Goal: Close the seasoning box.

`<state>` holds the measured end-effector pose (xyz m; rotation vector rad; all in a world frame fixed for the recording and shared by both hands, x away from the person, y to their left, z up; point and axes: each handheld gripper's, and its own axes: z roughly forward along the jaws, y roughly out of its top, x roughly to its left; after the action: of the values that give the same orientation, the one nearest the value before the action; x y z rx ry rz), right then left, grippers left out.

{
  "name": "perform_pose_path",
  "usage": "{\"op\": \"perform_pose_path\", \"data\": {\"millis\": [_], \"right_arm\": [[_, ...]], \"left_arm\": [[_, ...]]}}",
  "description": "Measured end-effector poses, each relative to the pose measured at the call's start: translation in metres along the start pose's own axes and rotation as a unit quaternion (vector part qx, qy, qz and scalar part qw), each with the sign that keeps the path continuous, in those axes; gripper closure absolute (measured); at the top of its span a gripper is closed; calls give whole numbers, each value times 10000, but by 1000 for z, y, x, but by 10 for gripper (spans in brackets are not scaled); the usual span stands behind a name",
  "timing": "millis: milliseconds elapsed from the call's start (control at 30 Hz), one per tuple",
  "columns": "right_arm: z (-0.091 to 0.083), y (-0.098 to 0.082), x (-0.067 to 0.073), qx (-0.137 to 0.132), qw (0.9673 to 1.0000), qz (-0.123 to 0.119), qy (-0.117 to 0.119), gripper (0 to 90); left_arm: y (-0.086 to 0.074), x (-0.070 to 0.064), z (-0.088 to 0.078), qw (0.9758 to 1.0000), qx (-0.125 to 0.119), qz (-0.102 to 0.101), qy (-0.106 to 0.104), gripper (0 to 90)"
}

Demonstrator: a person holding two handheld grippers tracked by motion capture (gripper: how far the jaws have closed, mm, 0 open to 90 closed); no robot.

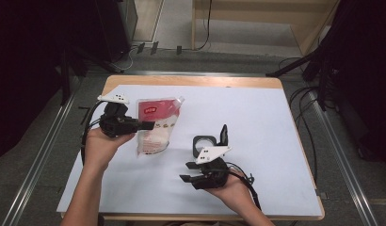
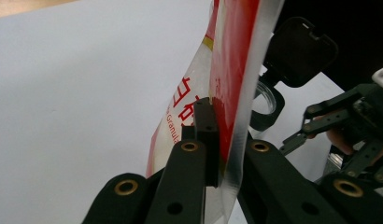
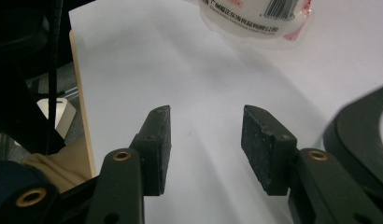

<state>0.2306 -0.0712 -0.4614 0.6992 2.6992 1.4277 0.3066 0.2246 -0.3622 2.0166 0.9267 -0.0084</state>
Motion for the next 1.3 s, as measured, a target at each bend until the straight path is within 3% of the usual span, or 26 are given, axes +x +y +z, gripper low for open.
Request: {"op": "perform_pose_path", "data": {"millis": [133, 300, 533, 767, 1067, 1300], "right_arm": [[10, 5, 1, -38, 10000, -25, 22, 525], [26, 8, 1, 5, 10000, 3, 61, 525], [44, 11, 1, 70, 10000, -24, 49, 529], [55, 7, 0, 91, 9998, 129, 84, 542], [66, 2, -3, -4, 9998, 197, -71, 546], [75, 0, -7, -122, 9990, 323, -282, 556]], "left_arm": [[1, -3, -5, 10000, -22, -7, -43, 900], [1, -5, -8, 9999, 116, 6, -42, 900], [1, -11, -12, 9999, 48, 17, -150, 900], [1, -17, -13, 9994, 124, -10, -312, 900], [1, -30, -14, 9992, 217, 60, -334, 900], [-1, -38, -14, 9986, 259, 23, -467, 900]]}}
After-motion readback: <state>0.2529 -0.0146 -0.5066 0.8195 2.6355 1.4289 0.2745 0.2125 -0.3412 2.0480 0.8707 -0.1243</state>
